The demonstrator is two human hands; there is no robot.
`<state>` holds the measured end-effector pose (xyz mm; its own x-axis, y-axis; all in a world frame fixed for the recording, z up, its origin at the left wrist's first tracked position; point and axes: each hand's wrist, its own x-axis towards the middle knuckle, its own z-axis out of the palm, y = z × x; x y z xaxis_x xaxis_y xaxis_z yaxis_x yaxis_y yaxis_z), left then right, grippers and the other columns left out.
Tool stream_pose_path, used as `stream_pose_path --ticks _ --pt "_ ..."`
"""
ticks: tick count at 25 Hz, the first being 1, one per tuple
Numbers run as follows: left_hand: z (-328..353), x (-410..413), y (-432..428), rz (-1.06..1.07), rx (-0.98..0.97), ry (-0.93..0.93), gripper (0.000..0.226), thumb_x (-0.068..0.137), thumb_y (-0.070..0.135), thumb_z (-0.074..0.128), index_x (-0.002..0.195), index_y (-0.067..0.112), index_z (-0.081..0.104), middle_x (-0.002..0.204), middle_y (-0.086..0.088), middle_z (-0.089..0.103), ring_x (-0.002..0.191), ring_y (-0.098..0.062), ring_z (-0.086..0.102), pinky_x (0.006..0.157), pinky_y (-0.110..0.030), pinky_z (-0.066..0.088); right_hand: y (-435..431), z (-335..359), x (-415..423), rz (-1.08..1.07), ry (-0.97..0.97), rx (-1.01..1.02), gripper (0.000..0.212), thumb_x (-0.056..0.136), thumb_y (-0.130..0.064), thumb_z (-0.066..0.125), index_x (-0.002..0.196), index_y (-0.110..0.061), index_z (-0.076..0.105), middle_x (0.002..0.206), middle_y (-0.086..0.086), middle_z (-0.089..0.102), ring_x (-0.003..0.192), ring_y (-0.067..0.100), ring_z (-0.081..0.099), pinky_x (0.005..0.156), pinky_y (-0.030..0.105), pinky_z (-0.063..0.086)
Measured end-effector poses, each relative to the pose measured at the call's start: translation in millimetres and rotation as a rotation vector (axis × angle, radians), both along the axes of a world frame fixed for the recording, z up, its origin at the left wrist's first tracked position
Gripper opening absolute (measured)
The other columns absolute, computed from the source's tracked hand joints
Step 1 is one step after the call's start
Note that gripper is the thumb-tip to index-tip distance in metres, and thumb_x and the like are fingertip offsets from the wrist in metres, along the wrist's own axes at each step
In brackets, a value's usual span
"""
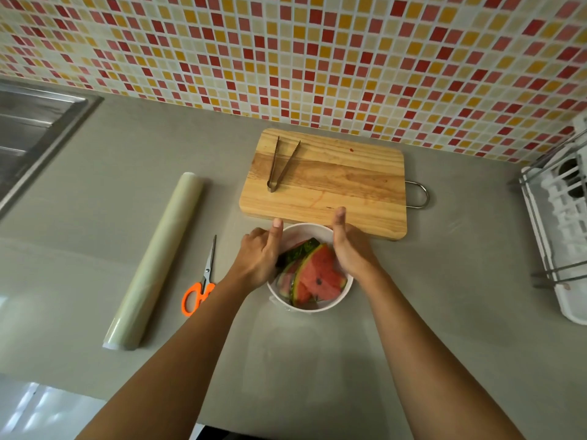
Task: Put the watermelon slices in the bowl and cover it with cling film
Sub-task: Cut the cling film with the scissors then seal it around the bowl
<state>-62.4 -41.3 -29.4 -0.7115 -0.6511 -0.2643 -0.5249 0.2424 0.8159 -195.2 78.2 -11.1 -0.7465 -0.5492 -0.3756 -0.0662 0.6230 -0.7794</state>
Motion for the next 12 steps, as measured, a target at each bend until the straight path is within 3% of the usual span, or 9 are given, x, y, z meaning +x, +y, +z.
stream_pose_path --ticks 2,4,6,8,12 --pt "2.0 -3.2 -4.9 0.009 0.206 0.099 0.081 0.088 0.07 0.009 0.121 0.019 0.062 0.123 -0.005 0.061 0.111 -0.02 0.054 0.098 -0.039 0.041 6.3 -6.4 4.8 -0.097 -0.25 -0.218 0.104 0.035 -0.101 0.003 0.086 -0.033 0.065 0.104 0.001 0.066 0.097 0.017 0.058 0.088 0.037 0.044" --pt "3.5 -7.7 -4.3 -0.046 0.488 0.197 0.071 0.093 0.062 0.01 0.126 0.023 0.058 0.128 -0.005 0.061 0.117 -0.021 0.055 0.102 -0.04 0.042 13.5 -13.9 11.0 -0.156 -0.478 -0.395 0.107 0.037 -0.101 0.016 0.105 -0.031 0.061 0.12 0.007 0.063 0.11 0.018 0.058 0.101 0.038 0.042" --pt "4.9 -13.1 0.3 -0.088 0.612 0.208 0.068 0.095 0.055 0.009 0.117 0.02 0.063 0.113 -0.006 0.067 0.107 -0.021 0.061 0.09 -0.033 0.049 15.3 -21.0 14.4 -0.194 -0.506 -0.392 0.115 0.044 -0.098 0.017 0.121 -0.022 0.055 0.127 0.012 0.059 0.111 0.015 0.058 0.101 0.035 0.043" --pt "7.0 -17.3 2.1 -0.082 0.661 0.176 0.069 0.096 0.055 0.009 0.114 0.017 0.064 0.103 -0.005 0.069 0.098 -0.018 0.064 0.079 -0.028 0.05 13.1 -25.8 12.3 -0.208 -0.488 -0.33 0.13 0.041 -0.1 0.019 0.138 -0.015 0.042 0.139 0.012 0.049 0.124 0.02 0.049 0.108 0.04 0.036" --pt "4.6 -20.4 -0.9 -0.12 0.66 0.159 0.071 0.094 0.056 0.013 0.115 0.01 0.063 0.101 -0.008 0.069 0.092 -0.016 0.067 0.081 -0.029 0.05 9.4 -24.9 7.8 -0.168 -0.384 -0.249 0.129 0.041 -0.102 0.016 0.141 -0.023 0.036 0.144 0.005 0.044 0.131 0.016 0.04 0.113 0.045 0.028"
